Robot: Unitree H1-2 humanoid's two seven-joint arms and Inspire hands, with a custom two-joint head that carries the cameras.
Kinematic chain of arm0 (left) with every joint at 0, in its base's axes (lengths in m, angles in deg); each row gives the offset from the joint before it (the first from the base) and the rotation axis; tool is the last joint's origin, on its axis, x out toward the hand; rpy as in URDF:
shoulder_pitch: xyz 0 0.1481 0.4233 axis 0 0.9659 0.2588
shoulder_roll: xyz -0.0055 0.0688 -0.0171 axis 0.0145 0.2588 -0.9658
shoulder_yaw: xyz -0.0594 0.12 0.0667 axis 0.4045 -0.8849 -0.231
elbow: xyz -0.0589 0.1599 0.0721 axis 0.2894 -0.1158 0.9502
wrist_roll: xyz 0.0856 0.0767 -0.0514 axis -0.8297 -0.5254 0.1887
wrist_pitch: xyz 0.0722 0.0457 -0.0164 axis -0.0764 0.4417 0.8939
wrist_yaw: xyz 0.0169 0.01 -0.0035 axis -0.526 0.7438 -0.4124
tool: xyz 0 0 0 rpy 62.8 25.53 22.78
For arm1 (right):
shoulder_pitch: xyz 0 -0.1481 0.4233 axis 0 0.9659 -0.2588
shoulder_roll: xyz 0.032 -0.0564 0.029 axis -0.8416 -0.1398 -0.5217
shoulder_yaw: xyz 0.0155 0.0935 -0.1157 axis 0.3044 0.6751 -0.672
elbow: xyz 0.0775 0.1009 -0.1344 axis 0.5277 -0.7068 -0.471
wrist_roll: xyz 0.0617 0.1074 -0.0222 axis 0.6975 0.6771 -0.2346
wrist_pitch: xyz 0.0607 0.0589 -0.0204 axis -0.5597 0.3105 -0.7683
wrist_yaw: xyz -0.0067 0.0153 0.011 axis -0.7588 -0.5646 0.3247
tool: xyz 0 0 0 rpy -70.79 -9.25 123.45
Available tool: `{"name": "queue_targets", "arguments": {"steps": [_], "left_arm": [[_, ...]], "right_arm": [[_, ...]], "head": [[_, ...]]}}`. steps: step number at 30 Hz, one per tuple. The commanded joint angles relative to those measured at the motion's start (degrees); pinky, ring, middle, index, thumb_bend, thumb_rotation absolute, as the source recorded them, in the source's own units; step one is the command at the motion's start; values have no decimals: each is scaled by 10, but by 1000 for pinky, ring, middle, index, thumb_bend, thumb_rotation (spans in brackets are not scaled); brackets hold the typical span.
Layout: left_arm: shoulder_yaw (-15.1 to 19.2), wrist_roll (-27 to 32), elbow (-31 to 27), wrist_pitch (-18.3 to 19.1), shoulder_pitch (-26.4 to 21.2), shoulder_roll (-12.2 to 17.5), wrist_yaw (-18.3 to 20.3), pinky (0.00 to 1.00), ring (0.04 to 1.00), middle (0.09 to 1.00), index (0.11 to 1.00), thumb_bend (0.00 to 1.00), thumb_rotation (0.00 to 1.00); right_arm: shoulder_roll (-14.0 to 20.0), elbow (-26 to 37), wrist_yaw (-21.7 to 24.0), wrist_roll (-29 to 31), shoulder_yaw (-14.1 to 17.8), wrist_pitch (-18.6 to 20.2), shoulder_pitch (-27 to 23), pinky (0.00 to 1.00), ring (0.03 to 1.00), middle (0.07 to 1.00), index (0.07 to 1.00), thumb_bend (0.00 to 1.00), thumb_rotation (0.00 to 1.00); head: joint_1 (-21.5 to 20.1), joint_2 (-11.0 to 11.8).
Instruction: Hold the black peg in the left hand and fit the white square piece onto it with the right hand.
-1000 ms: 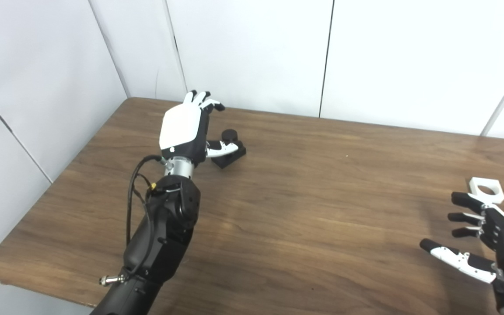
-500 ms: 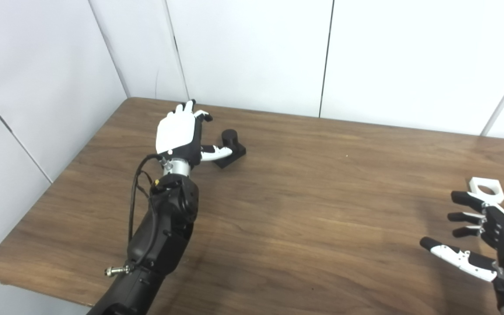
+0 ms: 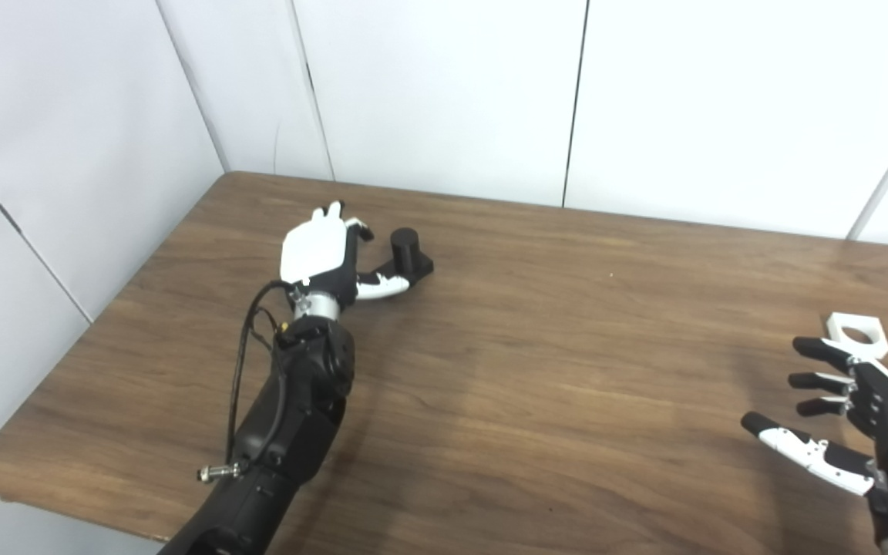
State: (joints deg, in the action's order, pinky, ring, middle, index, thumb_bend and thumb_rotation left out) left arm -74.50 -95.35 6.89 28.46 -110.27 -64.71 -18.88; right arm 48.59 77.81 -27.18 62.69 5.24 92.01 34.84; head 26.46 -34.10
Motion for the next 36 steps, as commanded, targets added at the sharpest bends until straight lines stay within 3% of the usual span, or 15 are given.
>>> {"name": "queue_targets", "arguments": {"steps": [1,9,18,25,30,31,33,36], "left_arm": [[-2,6,1,-2,-30,8,-30,934,1000,995,709,931,529],[-17,31,33,1,-35,-3,-49,928,1000,990,700,932,531],[-28,53,70,-6,-44,10,-66,925,1000,976,688,911,497],[-35,70,110,-8,-52,14,-92,949,1000,969,659,910,414],[-41,82,113,-9,-52,17,-101,972,1000,957,601,806,341],[-42,85,113,-12,-51,17,-105,966,995,947,571,768,291],[-43,90,112,-16,-50,18,-110,968,992,939,514,597,147],[-45,95,113,-19,-49,19,-112,995,998,927,485,523,77]], "right_arm": [[-5,26,-1,-3,0,-6,-15,522,655,768,708,652,0],[-9,30,-1,-9,-2,-4,-11,538,658,768,713,660,0],[-8,26,-5,-5,0,-19,-3,526,652,765,703,655,0],[-11,29,-7,-4,-1,-25,1,513,656,770,695,643,0],[-9,31,-8,-10,-1,-25,3,513,644,764,688,637,0],[-8,31,-9,-11,-1,-26,3,505,642,765,688,631,0],[-8,29,-9,-9,0,-28,4,499,641,766,688,626,0],[-8,27,-9,-6,1,-27,5,507,645,773,696,608,0]], "head": [[-1,-1],[-6,-4],[-9,-2],[-13,-5],[-11,-6],[-11,-6],[-11,-6],[-11,-6]]}}
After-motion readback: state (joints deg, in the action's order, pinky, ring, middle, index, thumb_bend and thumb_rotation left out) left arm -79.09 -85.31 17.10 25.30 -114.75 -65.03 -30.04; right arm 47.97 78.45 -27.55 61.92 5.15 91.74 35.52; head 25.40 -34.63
